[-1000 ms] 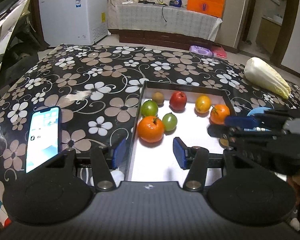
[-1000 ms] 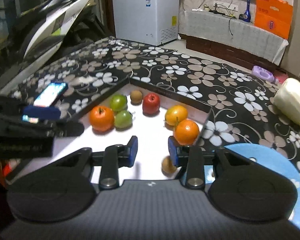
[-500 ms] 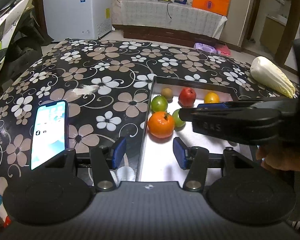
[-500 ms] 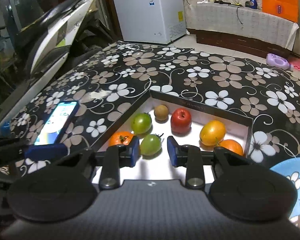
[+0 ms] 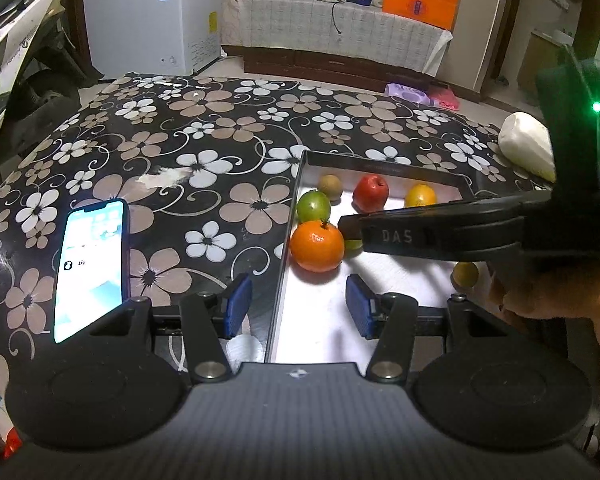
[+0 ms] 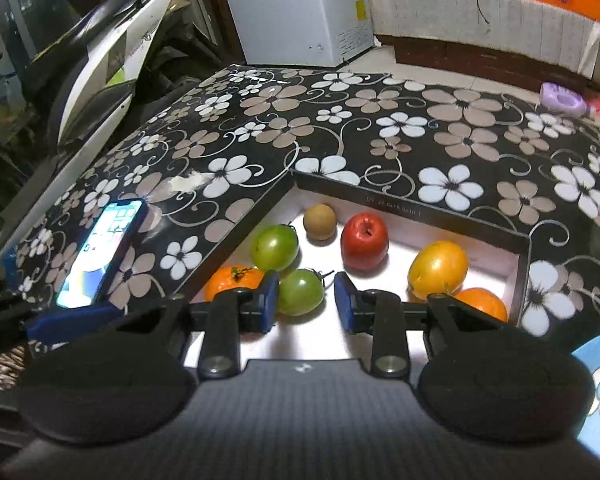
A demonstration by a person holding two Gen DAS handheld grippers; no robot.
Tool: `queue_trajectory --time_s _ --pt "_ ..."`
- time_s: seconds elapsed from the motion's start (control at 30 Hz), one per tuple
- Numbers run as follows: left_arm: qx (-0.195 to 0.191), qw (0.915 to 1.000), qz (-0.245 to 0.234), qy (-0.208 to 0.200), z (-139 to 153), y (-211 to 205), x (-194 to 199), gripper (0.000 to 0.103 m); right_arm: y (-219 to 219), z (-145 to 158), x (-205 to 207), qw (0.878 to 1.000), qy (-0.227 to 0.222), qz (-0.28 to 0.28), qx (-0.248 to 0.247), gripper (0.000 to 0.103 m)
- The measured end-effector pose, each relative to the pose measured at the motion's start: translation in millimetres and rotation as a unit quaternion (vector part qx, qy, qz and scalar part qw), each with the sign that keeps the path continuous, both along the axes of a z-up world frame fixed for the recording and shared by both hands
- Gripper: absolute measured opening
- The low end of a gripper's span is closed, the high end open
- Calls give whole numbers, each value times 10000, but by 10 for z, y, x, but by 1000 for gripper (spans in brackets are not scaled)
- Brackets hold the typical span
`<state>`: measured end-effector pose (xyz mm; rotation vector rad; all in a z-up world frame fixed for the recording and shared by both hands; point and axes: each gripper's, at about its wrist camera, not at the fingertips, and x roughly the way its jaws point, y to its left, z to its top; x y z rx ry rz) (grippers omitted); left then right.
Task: Organize fruits
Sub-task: 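Close the right gripper on a green tomato in the tray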
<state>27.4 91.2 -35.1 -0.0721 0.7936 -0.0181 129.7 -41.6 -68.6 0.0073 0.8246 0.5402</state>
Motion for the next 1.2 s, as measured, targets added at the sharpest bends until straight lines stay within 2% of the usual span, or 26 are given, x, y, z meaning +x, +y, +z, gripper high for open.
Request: queue_trajectory --time_s 0.03,0.23,0.4,0.53,0.7,0.77,0.87,0.93,1.03,1.07,1.2 --pt "1 10000 -5 6 -2 -7 3 58 -6 -4 3 10000 43 27 53 27" --pt "-14 10000 -14 -8 1 18 0 58 -32 21 -78 9999 19 157 -3 26" --pt "-71 10000 8 -31 20 54 -2 58 -139 157 -234 9982 -256 311 -446 26" --pt "-101 9999 -7 -61 41 43 -4 58 -173 99 -289 9947 -299 455 -871 27" --pt "-87 9999 -30 -66 45 29 -11 58 -156 66 -298 9939 -415 472 -901 27" --pt "-86 10000 -22 -46 37 34 -13 58 -133 57 -297 9935 -467 473 -923 28" --pt "-84 10000 -15 -40 31 43 -8 58 -88 34 -307 9920 -453 484 -1075 38" --pt "-86 9999 -28 -48 28 40 -6 58 -73 15 -320 9908 -469 521 -1156 39" --pt "-77 9999 -56 -45 20 22 5 58 -106 22 -293 9927 -452 469 -1016 35" --pt "-77 9999 -76 -43 18 12 6 58 -123 32 -283 9935 -428 442 -957 31" --pt "-99 9995 -283 -88 26 -59 -4 58 -172 99 -295 9954 -403 468 -733 30"
